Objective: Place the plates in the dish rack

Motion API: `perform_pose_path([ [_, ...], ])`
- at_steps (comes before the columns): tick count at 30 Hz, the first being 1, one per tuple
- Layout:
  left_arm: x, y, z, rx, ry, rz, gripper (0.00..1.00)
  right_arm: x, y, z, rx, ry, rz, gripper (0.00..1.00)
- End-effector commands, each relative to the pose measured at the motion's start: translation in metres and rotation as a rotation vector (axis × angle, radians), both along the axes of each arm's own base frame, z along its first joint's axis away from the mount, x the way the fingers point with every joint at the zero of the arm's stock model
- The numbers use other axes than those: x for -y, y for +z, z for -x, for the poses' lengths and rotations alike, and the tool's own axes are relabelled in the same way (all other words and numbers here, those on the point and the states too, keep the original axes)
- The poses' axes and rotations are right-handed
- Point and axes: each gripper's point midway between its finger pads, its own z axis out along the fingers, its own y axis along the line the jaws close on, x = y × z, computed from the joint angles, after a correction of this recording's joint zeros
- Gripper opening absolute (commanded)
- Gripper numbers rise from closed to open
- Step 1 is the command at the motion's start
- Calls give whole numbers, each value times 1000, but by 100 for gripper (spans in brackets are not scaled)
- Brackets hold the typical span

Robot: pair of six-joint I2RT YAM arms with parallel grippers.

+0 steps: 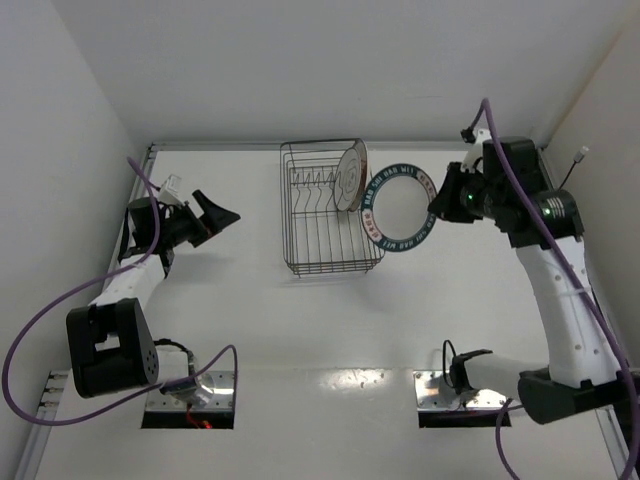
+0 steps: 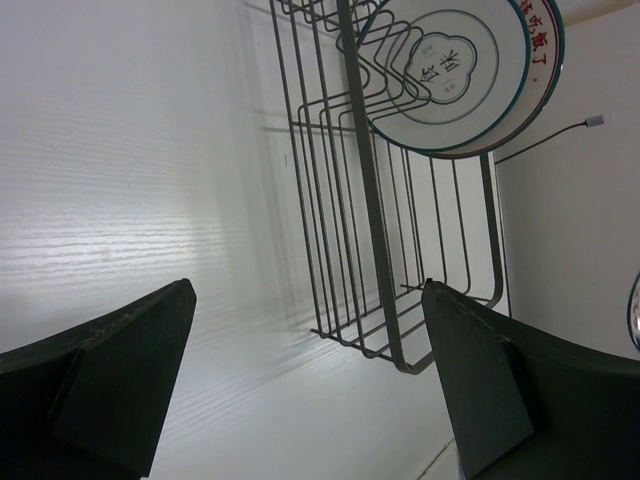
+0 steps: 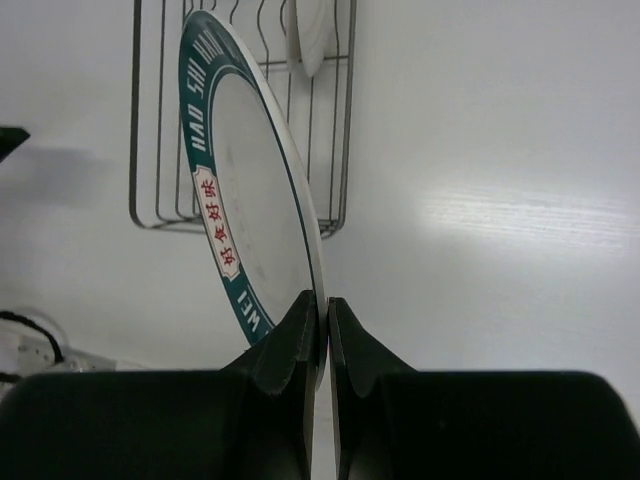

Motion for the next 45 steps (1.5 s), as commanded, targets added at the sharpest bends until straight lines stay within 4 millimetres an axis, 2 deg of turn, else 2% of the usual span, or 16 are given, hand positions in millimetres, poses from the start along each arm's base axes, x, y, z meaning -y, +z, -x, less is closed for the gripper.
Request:
perform_pose_path([
  [1,-1,25,-6,84,-2,-35,95,-8,20,-49,90,-87,-19,0],
  [2,-1,24,-6,75,-2,-34,95,-11,33,-61,133,-110,-4,0],
  [3,-1,24,-6,75,-2,-34,95,-19,24,-79,118,-111,16,0],
  [4,-2,23,-7,74,7,-38,95,-25,41,-92,162,-124,4,0],
  [7,-3,21,-6,63,15,-40,95,-47,42,-134,175,-153,70,0],
  [10,-4,21,-5,58,25,-43,95,-65,41,-155,203,-179,157,0],
  [11,-4,21,-5,59,25,-43,95,-73,20,-168,174,-188,206,0],
  [12,-6,21,-6,58,33,-47,95,-75,12,-176,164,-199,223,0],
  [13,-7,19,-6,46,41,-49,95,-76,15,-185,179,-215,227,0],
  [14,-7,18,-6,46,41,-49,95,-83,5,-198,174,-228,254,0],
  [18,-9,15,-6,37,55,-62,95,-90,-15,-220,183,-275,331,0],
  [23,-9,15,-6,37,55,-62,95,-104,-32,-239,213,-287,390,0],
  [33,-8,9,-7,18,46,-54,95,-125,-99,-268,168,-260,498,0],
  [39,-6,11,-7,16,31,-38,95,-152,-127,-263,130,-199,481,0],
  [43,-6,11,-7,16,31,-38,95,-177,-141,-249,91,-131,440,0],
  [45,-6,11,-7,16,31,-38,95,-180,-147,-243,61,-121,418,0],
])
